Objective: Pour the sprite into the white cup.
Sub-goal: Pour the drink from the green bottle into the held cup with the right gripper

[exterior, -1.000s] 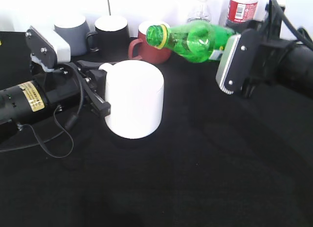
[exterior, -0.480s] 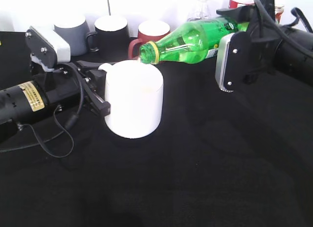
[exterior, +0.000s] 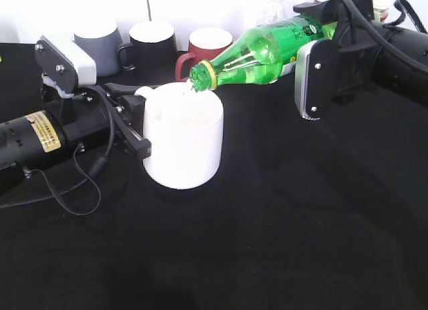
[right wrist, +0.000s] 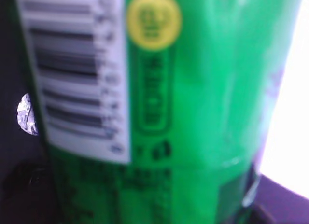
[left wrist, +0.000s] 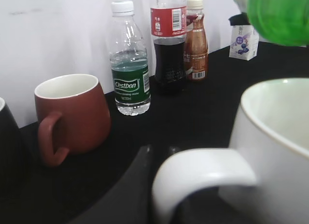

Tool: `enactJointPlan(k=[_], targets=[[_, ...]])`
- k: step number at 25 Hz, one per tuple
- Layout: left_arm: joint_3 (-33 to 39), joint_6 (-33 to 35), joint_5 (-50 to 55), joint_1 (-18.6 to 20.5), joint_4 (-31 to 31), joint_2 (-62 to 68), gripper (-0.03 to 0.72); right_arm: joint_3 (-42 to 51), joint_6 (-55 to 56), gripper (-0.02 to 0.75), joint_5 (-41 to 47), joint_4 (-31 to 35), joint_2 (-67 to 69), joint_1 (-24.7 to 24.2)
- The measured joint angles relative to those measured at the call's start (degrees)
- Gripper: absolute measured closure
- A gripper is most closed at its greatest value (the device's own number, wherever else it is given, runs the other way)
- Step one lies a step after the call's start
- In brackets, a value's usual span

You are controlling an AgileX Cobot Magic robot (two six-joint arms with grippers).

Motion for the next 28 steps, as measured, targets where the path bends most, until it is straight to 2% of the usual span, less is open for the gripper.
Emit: enactJointPlan(k=[28], targets=[[0.0,0.0,0.0,0.0,0.1,0.0,0.632,0.0,-1.2,0.330,0.1,0.7,0.0,0.0]])
